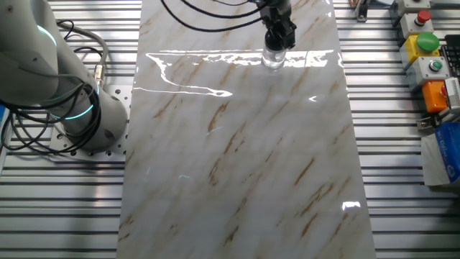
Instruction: Screw the lid onto the jar
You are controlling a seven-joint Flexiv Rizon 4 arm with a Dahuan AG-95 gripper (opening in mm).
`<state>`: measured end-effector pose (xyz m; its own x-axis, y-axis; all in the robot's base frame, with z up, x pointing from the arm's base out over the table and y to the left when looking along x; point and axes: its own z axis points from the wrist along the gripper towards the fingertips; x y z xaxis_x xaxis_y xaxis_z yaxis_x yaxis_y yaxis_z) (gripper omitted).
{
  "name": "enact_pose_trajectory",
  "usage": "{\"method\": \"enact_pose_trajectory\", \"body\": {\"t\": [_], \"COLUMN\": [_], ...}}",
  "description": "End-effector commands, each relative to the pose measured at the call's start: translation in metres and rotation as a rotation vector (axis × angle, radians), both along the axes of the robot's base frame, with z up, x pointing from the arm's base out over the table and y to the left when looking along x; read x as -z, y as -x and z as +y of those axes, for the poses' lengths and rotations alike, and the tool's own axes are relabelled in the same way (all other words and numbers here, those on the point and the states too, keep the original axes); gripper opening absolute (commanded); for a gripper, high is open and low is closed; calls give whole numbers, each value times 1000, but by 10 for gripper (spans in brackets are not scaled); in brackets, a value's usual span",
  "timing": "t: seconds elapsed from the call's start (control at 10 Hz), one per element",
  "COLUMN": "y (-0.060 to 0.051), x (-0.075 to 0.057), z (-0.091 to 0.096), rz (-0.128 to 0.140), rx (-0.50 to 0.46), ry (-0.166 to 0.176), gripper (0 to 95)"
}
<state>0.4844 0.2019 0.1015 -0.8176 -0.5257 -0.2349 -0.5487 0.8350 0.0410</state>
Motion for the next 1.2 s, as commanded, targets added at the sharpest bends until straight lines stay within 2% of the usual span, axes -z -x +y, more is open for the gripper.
{"method": "enact_pose_trajectory", "body": {"t": [0.1,0.2,0.3,0.4,0.8,1.0,1.2], "y": [-2,-4,-6,-7,-5,-4,-3], "x": [5,4,2,1,-2,-3,-5], "z": [0,0,-1,-1,-3,-5,-4], "rz": [-22,-24,-23,-26,-27,-25,4], "rx": [-93,-116,-133,-149,-191,-261,-329], "ry": [69,75,72,75,84,111,119], "gripper": [570,760,760,950,950,950,950]}}
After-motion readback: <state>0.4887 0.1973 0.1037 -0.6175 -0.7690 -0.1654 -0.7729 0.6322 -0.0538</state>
